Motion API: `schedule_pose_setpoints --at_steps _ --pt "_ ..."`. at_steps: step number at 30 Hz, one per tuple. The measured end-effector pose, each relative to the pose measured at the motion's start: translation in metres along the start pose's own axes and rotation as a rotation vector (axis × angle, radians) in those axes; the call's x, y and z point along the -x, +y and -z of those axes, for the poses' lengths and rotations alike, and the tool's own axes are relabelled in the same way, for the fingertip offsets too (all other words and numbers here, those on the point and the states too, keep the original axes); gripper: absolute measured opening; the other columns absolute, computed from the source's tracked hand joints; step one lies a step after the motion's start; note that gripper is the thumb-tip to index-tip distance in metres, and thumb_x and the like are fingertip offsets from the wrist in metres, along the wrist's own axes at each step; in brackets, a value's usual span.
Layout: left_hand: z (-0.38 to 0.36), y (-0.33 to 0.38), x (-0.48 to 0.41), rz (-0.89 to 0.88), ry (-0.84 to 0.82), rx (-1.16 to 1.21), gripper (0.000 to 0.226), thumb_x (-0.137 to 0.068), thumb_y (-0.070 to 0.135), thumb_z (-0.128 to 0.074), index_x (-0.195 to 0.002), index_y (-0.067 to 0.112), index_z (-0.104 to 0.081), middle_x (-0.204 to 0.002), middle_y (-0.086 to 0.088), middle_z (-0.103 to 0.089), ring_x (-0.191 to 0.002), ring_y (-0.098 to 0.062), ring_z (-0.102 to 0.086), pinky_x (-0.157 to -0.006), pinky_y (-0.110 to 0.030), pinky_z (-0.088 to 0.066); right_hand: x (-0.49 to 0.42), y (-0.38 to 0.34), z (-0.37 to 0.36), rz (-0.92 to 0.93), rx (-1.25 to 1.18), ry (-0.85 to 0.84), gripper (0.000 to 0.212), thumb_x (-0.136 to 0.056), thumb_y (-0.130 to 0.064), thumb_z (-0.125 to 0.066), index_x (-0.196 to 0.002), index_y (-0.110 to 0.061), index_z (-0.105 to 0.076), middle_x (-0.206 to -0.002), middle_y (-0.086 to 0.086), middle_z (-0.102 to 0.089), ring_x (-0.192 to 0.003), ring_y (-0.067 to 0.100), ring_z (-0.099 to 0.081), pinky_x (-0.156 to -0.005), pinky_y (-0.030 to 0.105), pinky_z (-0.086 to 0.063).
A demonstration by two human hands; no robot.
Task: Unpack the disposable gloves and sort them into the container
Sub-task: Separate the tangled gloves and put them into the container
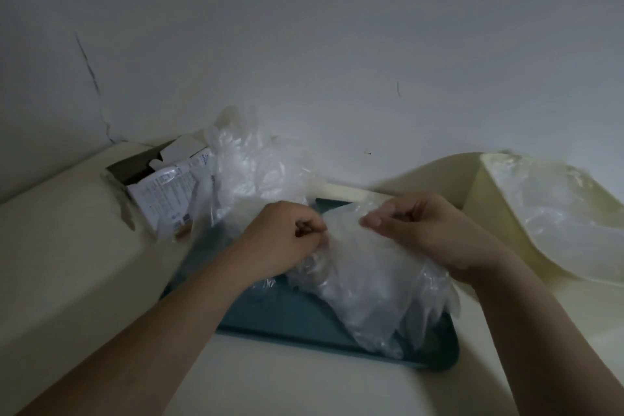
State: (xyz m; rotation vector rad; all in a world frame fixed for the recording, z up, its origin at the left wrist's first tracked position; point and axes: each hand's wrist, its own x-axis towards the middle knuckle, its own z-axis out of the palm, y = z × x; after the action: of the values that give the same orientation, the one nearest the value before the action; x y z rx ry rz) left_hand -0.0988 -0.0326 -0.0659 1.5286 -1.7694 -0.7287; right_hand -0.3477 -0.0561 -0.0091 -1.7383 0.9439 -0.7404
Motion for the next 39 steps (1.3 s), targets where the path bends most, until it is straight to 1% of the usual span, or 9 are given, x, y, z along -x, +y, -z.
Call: schedule_pose_setpoints --at_steps 8,12,18,21,26,28,31,34,39 --pt "0.028 0.028 -0.004 0.033 0.439 0.316 0.02 -0.101 0.027 -0.066 -0.085 0.019 -0.074 -0.082 0.006 -0.074 -0.077 -0.008 -0.068 -0.071 -0.021 -0.054 0.005 0.001 0.009 0.129 -0.13 -0.207 0.026 -0.091 -0.03 -0.077 -0.094 -0.004 -0.079 -0.089 0.01 -0.074 -0.079 0.018 -0.066 -0.071 0.029 -0.053" --pt "0.036 0.051 0.001 0.272 0.138 1.012 0.013 -0.101 0.014 -0.064 -0.088 0.01 -0.067 -0.074 -0.008 -0.069 -0.064 -0.019 -0.064 -0.057 -0.031 -0.048 0.003 -0.005 0.003 0.17 -0.116 -0.084 0.02 -0.09 -0.019 -0.073 -0.102 -0.007 -0.082 -0.141 -0.002 -0.064 -0.134 0.016 -0.058 -0.104 0.036 -0.049" --pt "0.028 0.052 0.007 0.44 -0.098 1.239 0.019 -0.097 0.004 -0.06 -0.097 0.016 -0.075 -0.056 -0.002 -0.047 -0.045 -0.012 -0.04 -0.045 -0.023 -0.03 0.003 -0.012 -0.007 0.214 -0.128 0.179 0.02 -0.077 -0.023 -0.078 -0.092 -0.012 -0.085 -0.16 -0.023 -0.039 -0.136 -0.013 -0.044 -0.095 0.01 -0.049" --pt "0.028 0.056 0.011 0.439 -0.174 1.167 0.015 -0.082 0.008 -0.07 -0.084 0.017 -0.082 -0.054 0.0 -0.038 -0.043 -0.01 -0.034 -0.047 -0.024 -0.025 0.004 -0.009 -0.004 0.19 -0.118 0.098 0.018 -0.08 -0.02 -0.078 -0.093 -0.009 -0.084 -0.148 -0.012 -0.058 -0.14 0.008 -0.05 -0.108 0.034 -0.046" --pt "0.024 0.048 0.003 0.409 -0.048 1.092 0.022 -0.092 0.021 -0.073 -0.109 0.01 -0.081 -0.072 -0.009 -0.062 -0.067 -0.02 -0.059 -0.081 -0.039 -0.053 0.002 -0.006 -0.01 0.071 -0.262 0.193 0.013 -0.079 -0.014 -0.084 -0.076 -0.001 -0.08 -0.073 0.012 -0.075 -0.066 0.02 -0.07 -0.065 0.026 -0.054" --pt "0.023 0.036 -0.004 0.423 0.109 1.176 0.044 -0.086 0.038 -0.08 -0.118 0.008 -0.077 -0.108 -0.015 -0.07 -0.099 -0.03 -0.065 -0.105 -0.049 -0.052 0.0 -0.005 -0.013 0.062 -0.286 0.255 0.014 -0.082 -0.013 -0.08 -0.075 -0.001 -0.08 -0.069 0.01 -0.074 -0.061 0.015 -0.068 -0.06 0.022 -0.052" --pt "0.018 0.032 -0.004 0.423 0.075 1.171 0.077 -0.073 0.069 -0.083 -0.127 0.016 -0.068 -0.127 -0.012 -0.071 -0.113 -0.032 -0.066 -0.091 -0.046 -0.056 -0.005 -0.004 -0.015 0.066 -0.362 0.349 0.026 -0.084 -0.018 -0.077 -0.083 0.008 -0.078 -0.074 0.017 -0.074 -0.066 0.019 -0.069 -0.063 0.024 -0.054" --pt "0.001 0.042 0.004 0.353 -0.092 1.058 0.046 -0.072 0.055 -0.086 -0.104 0.023 -0.082 -0.114 -0.009 -0.078 -0.106 -0.028 -0.071 -0.087 -0.045 -0.055 -0.01 -0.001 -0.019 0.083 -0.475 0.329 0.039 -0.091 -0.013 -0.07 -0.088 0.025 -0.059 -0.081 0.02 -0.06 -0.077 0.025 -0.061 -0.073 0.03 -0.054" --pt "0.008 0.041 0.0 0.296 0.106 1.214 0.02 -0.08 0.03 -0.081 -0.091 0.014 -0.079 -0.105 -0.01 -0.073 -0.097 -0.026 -0.07 -0.087 -0.041 -0.054 -0.011 0.003 -0.021 -0.022 -0.478 0.286 0.028 -0.096 -0.008 -0.064 -0.096 0.02 -0.066 -0.084 0.021 -0.065 -0.078 0.031 -0.064 -0.067 0.036 -0.06"
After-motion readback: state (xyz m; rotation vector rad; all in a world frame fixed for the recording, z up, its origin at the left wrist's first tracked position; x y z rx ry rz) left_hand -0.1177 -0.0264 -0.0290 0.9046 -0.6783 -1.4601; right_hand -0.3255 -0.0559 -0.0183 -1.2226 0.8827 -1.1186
